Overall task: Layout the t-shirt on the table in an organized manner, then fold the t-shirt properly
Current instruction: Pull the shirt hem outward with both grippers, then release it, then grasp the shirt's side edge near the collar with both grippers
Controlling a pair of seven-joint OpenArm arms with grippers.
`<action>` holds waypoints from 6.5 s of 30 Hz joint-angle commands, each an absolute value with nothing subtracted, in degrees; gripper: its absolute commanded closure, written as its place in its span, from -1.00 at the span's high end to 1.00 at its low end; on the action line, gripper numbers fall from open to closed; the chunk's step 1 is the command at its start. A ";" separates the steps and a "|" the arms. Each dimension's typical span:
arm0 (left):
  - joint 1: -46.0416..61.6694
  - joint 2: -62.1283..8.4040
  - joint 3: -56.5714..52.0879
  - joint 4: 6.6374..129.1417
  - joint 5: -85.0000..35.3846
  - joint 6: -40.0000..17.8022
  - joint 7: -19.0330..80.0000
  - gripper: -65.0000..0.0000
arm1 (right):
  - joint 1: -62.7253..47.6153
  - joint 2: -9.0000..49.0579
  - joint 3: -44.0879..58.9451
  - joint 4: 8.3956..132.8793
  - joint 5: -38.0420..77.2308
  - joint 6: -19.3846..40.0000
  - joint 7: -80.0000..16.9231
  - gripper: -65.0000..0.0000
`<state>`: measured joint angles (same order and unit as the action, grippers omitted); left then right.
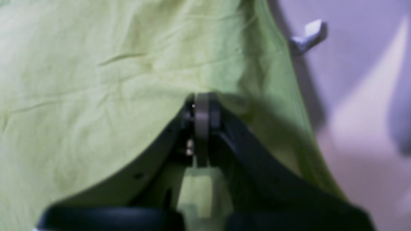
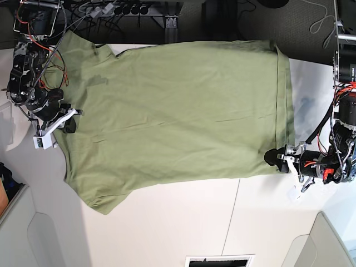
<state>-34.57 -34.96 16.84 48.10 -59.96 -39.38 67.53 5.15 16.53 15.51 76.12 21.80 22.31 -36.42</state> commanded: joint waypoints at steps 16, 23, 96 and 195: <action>-27.62 -40.38 16.47 48.82 -63.02 -40.00 65.49 0.02 | 5.34 17.32 15.62 75.94 17.80 22.06 -38.59 -1.00; -27.62 -45.12 16.47 48.82 -65.19 -40.00 65.41 0.02 | 5.37 17.32 15.62 75.94 16.93 21.91 -37.93 -1.00; -20.51 -48.29 16.03 73.82 -65.14 -40.00 62.87 0.01 | -0.91 21.41 33.45 97.49 31.18 24.73 -46.54 -1.00; 1.69 -33.93 -9.41 80.68 -47.09 -40.00 47.88 -1.00 | -2.09 21.06 34.20 84.03 42.87 32.80 -46.19 -1.00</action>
<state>2.94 -32.69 -8.80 79.94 -46.48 -40.10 49.21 -3.07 19.84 33.74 83.11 42.17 32.84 -47.81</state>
